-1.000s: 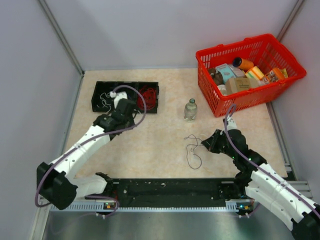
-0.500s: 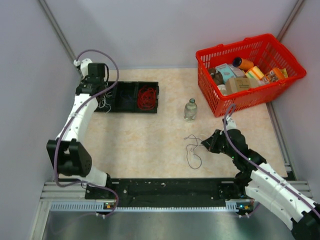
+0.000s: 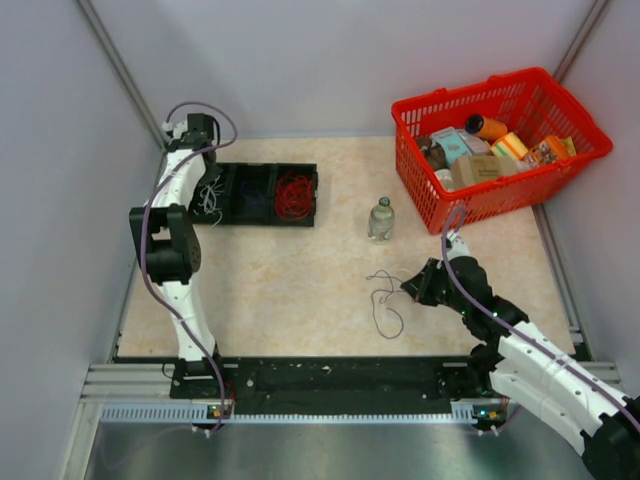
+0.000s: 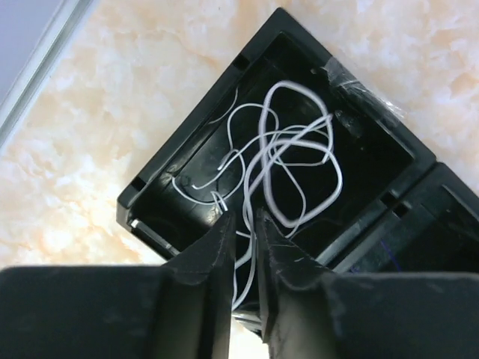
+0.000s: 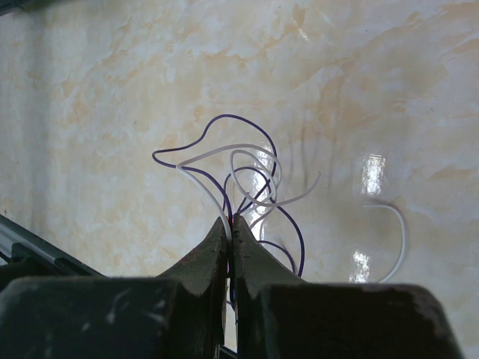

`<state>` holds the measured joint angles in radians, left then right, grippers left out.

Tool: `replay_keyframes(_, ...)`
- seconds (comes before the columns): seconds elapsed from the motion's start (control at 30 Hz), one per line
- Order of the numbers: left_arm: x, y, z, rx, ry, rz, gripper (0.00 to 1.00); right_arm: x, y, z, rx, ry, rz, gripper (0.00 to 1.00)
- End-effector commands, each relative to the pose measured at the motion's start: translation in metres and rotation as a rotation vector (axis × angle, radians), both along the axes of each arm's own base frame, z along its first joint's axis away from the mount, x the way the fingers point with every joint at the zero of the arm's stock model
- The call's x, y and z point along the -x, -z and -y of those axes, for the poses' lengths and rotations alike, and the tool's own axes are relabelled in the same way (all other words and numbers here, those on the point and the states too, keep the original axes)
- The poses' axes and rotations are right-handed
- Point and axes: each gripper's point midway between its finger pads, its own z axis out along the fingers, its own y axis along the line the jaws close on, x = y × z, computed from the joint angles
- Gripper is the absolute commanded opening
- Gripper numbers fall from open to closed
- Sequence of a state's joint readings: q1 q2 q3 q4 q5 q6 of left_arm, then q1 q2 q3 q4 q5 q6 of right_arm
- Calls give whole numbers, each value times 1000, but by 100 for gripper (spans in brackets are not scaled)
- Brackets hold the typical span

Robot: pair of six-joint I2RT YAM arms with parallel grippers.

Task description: Untangle the cables

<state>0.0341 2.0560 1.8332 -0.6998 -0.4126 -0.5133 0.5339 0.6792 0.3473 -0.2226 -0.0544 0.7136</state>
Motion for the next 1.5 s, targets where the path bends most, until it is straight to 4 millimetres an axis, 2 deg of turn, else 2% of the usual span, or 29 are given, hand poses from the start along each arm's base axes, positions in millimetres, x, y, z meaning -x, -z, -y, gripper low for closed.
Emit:
replay_keyframes(0.0, 9, -7, -12, 18, -109, -24, 41, -9, -18, -5, -28, -12, 58, 0)
replay_keyframes(0.03, 12, -13, -12, 20, -116, -1, 51, -8, -18, -6, -29, -18, 56, 0)
replay_keyframes(0.07, 13, -22, -10, 31, -105, 42, 68, -8, -18, -6, -29, -18, 56, 0)
replay_keyframes(0.1, 13, -34, -8, 41, -97, 90, 78, -8, -19, -7, -30, -21, 56, 0)
replay_keyframes(0.2, 27, -67, 5, 100, -54, 154, 80, -8, -18, -7, -26, -26, 53, 0)
replay_keyframes(0.27, 42, -91, 28, 167, -6, 197, 79, -9, -20, -8, -24, -32, 54, 0)
replay_keyframes(0.3, 48, -97, 43, 187, 36, 219, 79, -9, -20, -10, -24, -40, 53, 0)
replay_keyframes(0.4, 76, -109, 113, 281, 271, 301, 76, -9, -19, -15, -24, -69, 42, 0)
replay_keyframes(0.5, 117, -108, 193, 403, 567, 359, 69, -5, -24, -29, -57, -149, 43, 0)
replay_keyframes(0.53, 140, -89, 221, 435, 659, 336, 68, -3, -28, -35, -75, -181, 49, 0)
replay_keyframes(0.6, 177, -90, 264, 487, 824, 387, 68, 0, -32, -43, -93, -220, 50, 0)
replay_keyframes(0.7, 236, -91, 328, 561, 1140, 443, 73, 5, -42, -55, -134, -286, 72, 0)
replay_keyframes(0.73, 253, -92, 343, 572, 1233, 459, 74, 7, -46, -60, -153, -312, 78, 0)
replay_keyframes(0.77, 294, -76, 372, 541, 1439, 421, 75, 10, -55, -67, -191, -353, 103, 0)
replay_keyframes(0.9, 324, -54, 394, 423, 1574, 372, 75, 20, -66, -76, -245, -435, 121, 0)
replay_keyframes(1.1, 320, -31, 406, 361, 1574, 296, 75, 28, -72, -80, -253, -491, 127, 0)
replay_keyframes(1.23, 329, -10, 416, 382, 1621, 194, 64, 28, -72, -80, -254, -490, 132, 0)
replay_keyframes(1.3, 329, 0, 416, 355, 1604, 159, 51, 28, -74, -80, -260, -494, 136, 0)
replay_keyframes(1.4, 315, 3, 402, 275, 1513, 156, 7, 26, -71, -78, -246, -470, 133, 0)
replay_keyframes(1.43, 311, 0, 394, 244, 1475, 164, 0, 21, -70, -75, -226, -442, 135, 3)
replay_keyframes(1.47, 302, -2, 383, 189, 1420, 176, 0, 17, -64, -70, -195, -404, 127, 5)
